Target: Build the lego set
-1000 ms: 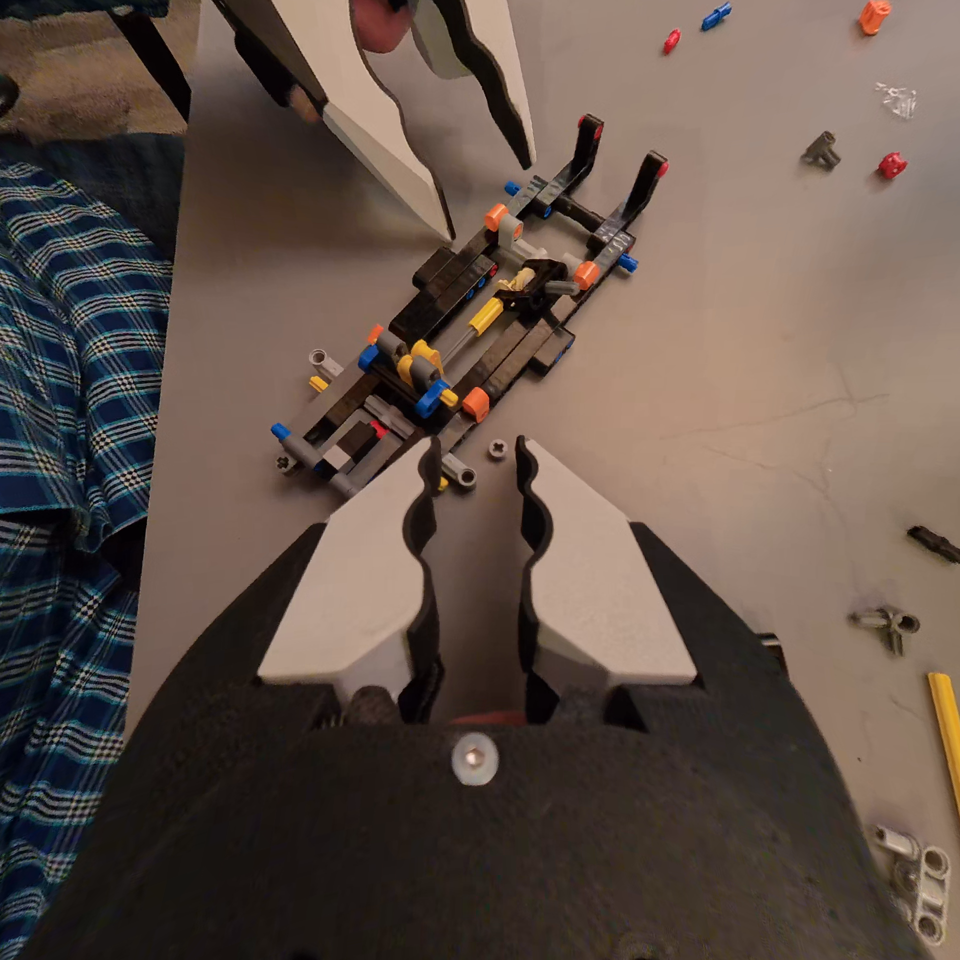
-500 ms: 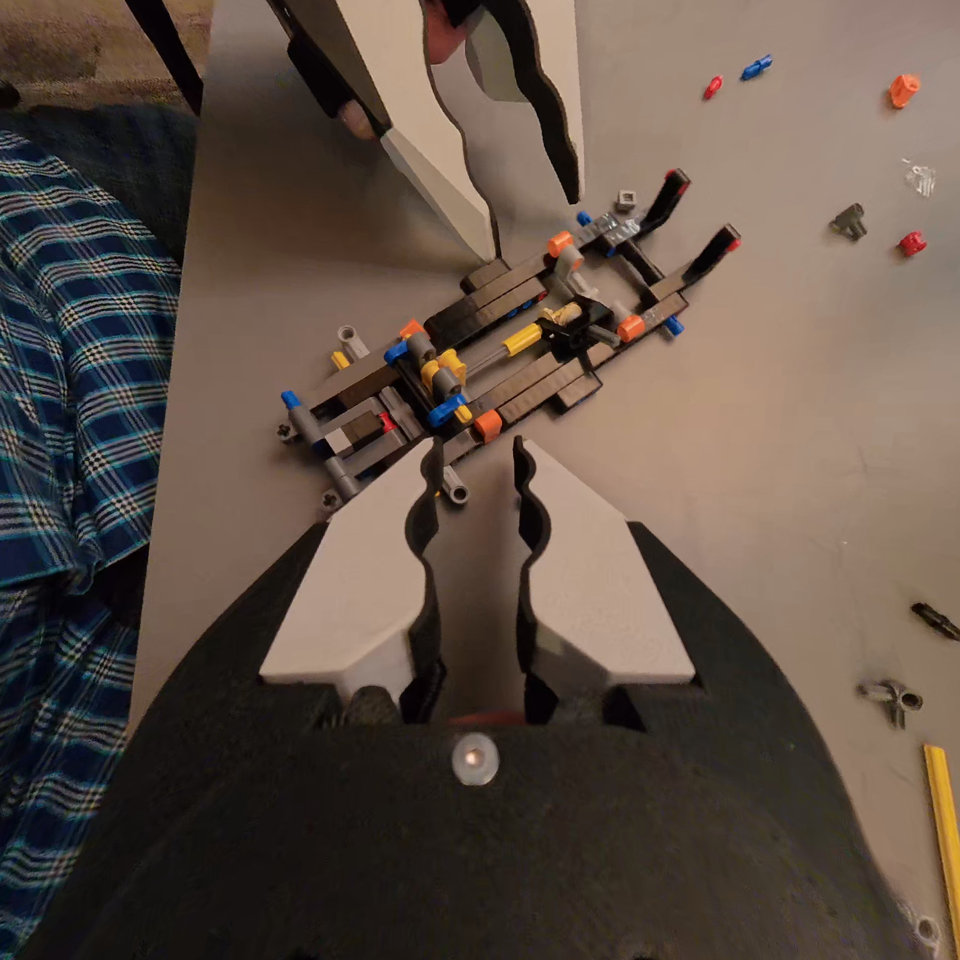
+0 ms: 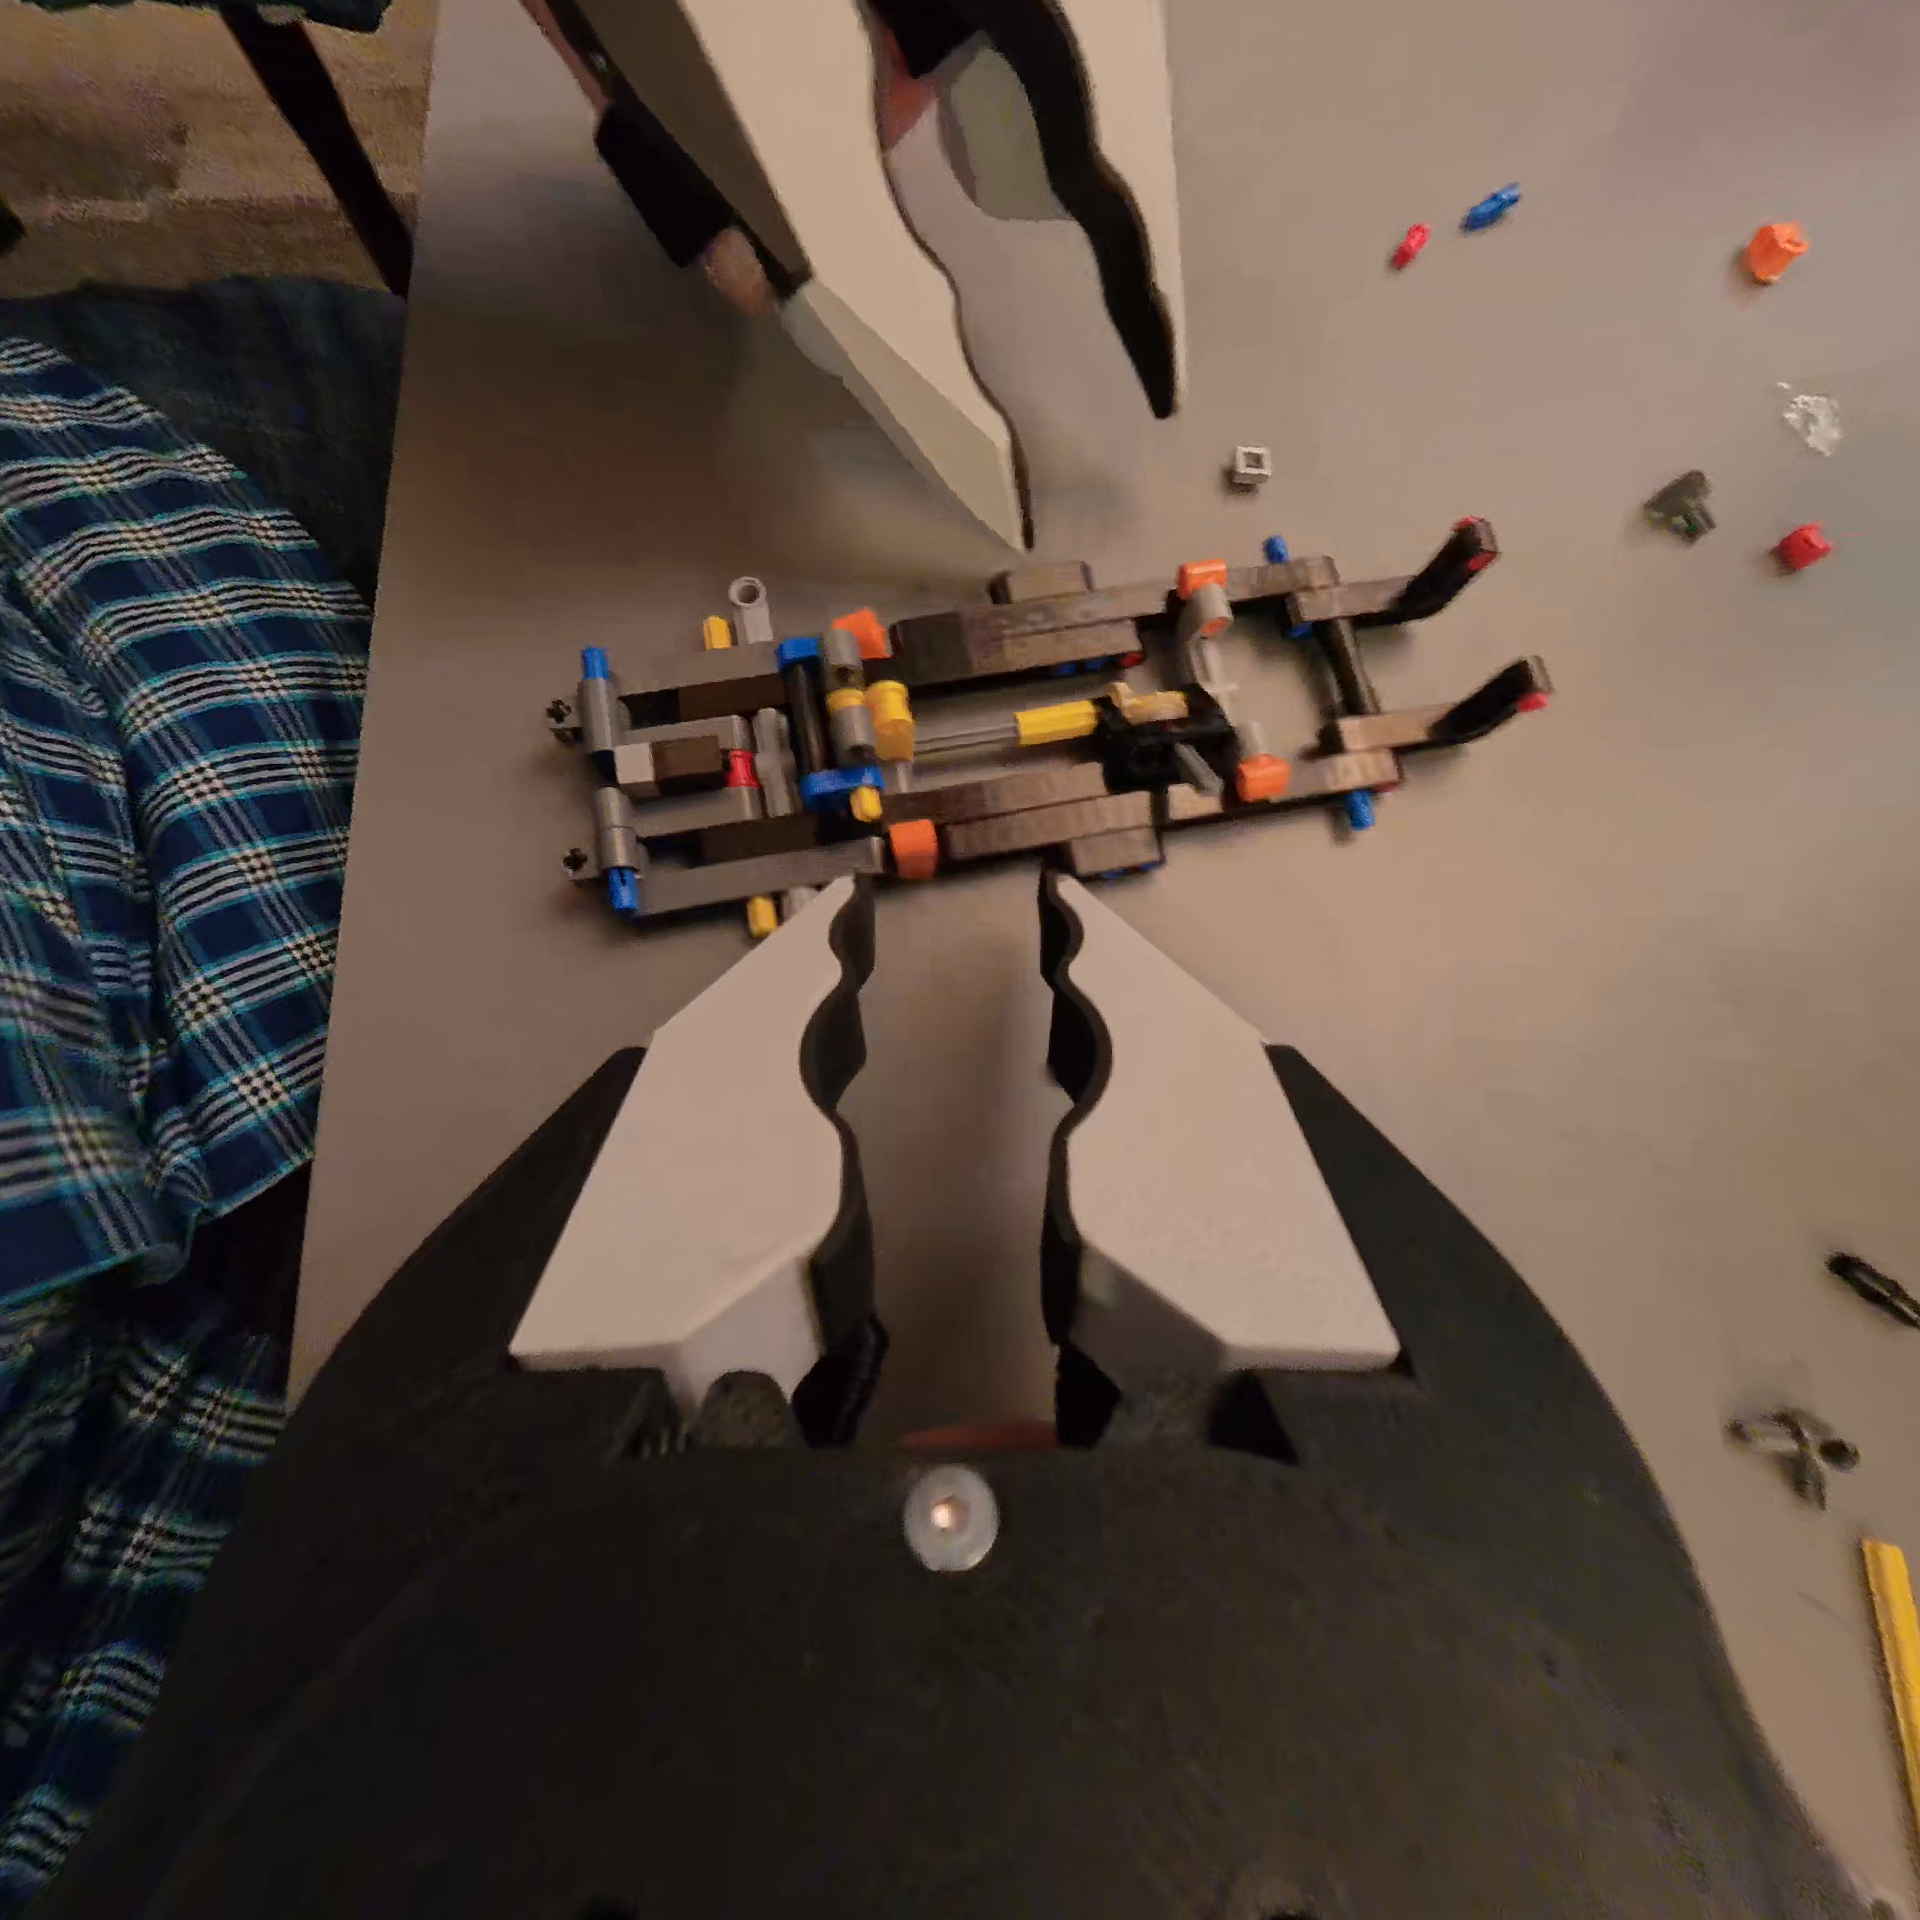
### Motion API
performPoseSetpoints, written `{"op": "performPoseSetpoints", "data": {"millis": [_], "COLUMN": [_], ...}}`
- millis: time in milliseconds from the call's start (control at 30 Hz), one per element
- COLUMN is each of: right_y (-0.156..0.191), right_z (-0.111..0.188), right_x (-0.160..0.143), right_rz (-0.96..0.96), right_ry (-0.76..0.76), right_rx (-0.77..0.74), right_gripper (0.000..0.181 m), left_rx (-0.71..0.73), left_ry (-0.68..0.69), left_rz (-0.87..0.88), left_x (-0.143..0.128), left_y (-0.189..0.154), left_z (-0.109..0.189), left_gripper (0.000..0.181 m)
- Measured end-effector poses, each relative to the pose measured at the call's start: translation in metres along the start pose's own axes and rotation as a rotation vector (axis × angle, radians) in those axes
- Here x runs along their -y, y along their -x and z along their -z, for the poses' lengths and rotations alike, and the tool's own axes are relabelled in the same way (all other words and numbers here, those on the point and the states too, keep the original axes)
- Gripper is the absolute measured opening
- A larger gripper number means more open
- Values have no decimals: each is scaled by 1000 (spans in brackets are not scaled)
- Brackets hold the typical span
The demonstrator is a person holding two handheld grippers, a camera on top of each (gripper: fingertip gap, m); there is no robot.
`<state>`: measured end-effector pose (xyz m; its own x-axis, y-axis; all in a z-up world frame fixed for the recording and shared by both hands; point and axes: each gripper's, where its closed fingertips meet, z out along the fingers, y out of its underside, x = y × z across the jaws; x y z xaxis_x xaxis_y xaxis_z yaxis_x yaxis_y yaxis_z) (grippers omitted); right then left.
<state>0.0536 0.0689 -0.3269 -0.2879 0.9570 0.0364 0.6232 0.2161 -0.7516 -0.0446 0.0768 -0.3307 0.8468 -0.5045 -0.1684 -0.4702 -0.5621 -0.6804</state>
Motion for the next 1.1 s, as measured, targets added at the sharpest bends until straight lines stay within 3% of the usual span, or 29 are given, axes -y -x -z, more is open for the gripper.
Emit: {"op": "performPoseSetpoints", "data": {"millis": [33,567,1100], "right_y": [-5,-29,-21], "right_z": [3,2,1], "right_x": [-1,3,-6], "right_rz": [-10,-83,5], "right_ry": [-4,-32,14], "right_rx": [-13,-100,-88], "right_gripper": [29,36,37], "left_rx": [3,-48,-82], "left_ry": [-11,-19,-18], "left_rz": [-1,18,36], "left_x": [4,7,5], "left_y": [-1,-10,-14], "left_z": [1,-3,-3], "left_gripper": [43,44,44]}}
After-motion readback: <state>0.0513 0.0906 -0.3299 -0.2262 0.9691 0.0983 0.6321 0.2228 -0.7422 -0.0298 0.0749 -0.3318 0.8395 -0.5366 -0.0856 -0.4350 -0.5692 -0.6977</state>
